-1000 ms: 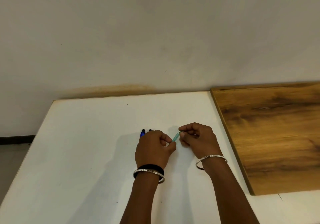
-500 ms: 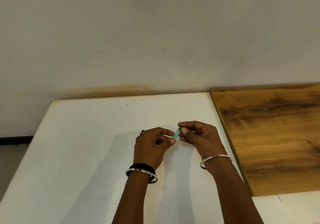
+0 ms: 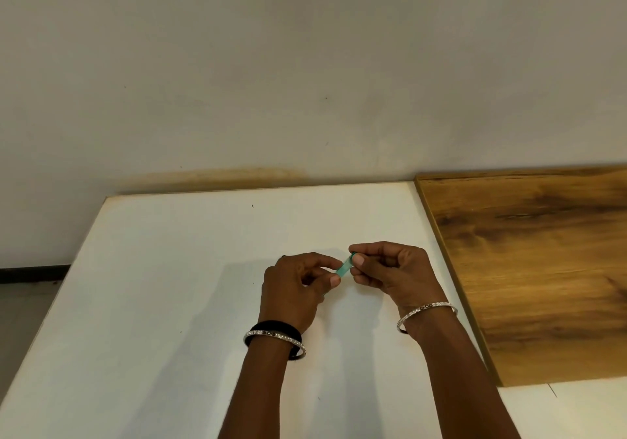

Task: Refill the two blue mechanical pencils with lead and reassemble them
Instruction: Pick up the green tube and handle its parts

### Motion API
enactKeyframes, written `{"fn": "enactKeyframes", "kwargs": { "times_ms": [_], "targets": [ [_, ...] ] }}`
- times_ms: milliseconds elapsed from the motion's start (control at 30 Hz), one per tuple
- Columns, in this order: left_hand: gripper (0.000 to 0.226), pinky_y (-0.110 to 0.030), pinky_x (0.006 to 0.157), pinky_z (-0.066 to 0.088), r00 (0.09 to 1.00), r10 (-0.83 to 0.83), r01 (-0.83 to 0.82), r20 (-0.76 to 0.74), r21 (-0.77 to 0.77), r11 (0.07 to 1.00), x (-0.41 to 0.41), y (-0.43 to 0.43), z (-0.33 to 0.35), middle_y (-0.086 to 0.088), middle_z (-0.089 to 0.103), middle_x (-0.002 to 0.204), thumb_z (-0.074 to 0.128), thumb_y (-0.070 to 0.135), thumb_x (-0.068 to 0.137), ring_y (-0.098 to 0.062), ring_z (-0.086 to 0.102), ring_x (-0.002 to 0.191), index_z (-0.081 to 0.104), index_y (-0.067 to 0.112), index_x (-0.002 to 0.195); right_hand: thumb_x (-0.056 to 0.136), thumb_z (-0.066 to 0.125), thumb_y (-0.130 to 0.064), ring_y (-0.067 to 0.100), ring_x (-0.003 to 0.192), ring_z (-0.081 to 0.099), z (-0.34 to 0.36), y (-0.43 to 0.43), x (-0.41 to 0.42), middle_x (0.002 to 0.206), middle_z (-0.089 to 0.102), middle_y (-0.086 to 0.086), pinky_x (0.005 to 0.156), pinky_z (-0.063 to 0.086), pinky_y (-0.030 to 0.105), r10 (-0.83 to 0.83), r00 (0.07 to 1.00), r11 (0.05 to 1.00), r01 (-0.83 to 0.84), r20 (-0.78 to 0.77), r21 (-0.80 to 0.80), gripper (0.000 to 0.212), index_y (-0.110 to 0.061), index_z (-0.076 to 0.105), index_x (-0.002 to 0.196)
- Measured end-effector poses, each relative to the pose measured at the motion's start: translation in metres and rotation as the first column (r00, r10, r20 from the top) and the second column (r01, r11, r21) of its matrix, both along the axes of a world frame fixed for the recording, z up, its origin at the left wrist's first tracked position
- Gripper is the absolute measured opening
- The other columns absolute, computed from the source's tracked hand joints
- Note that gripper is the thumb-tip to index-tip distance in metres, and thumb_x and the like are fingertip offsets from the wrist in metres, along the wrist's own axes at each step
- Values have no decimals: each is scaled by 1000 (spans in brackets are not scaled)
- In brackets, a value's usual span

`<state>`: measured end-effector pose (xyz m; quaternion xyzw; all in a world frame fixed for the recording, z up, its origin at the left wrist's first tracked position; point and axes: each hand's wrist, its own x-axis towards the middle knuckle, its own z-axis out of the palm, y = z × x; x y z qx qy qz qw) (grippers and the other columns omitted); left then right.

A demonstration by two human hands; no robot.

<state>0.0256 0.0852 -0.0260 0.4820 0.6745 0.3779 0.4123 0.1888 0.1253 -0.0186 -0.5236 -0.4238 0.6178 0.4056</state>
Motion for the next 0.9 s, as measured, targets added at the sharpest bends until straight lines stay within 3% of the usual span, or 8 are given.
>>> {"fn": "enactKeyframes", "kwargs": {
  "times_ms": [433, 633, 900],
  "targets": [
    [18, -44, 74, 58, 998, -33, 35, -60, 23, 999, -7, -2, -2, 9, 72, 67, 75, 20, 78, -14, 68, 72, 75, 38, 81, 77, 70, 8, 28, 71, 72, 7, -2, 1, 89, 72, 28, 66, 61, 29, 5, 996, 980, -22, -85, -198, 16, 7, 72, 93],
    [19, -41, 70, 60, 999, -35, 36, -30, 19, 999, -8, -2, 0, 7, 73, 69, 75, 20, 78, -13, 69, 65, 75, 39, 80, 75, 73, 5, 32, 75, 72, 10, -3, 1, 88, 72, 28, 67, 61, 29, -6, 997, 984, -8, -77, -179, 17, 6, 73, 92],
    [12, -32, 65, 62, 998, 14, -12, 69, -28, 1000, -5, -2, 4, 1, 74, 68, 76, 17, 77, -13, 70, 64, 78, 25, 86, 76, 74, 1, 29, 79, 73, 13, -2, -2, 90, 74, 23, 71, 61, 30, 34, 997, 986, -45, -70, -162, 20, 2, 74, 96]
  ]
}}
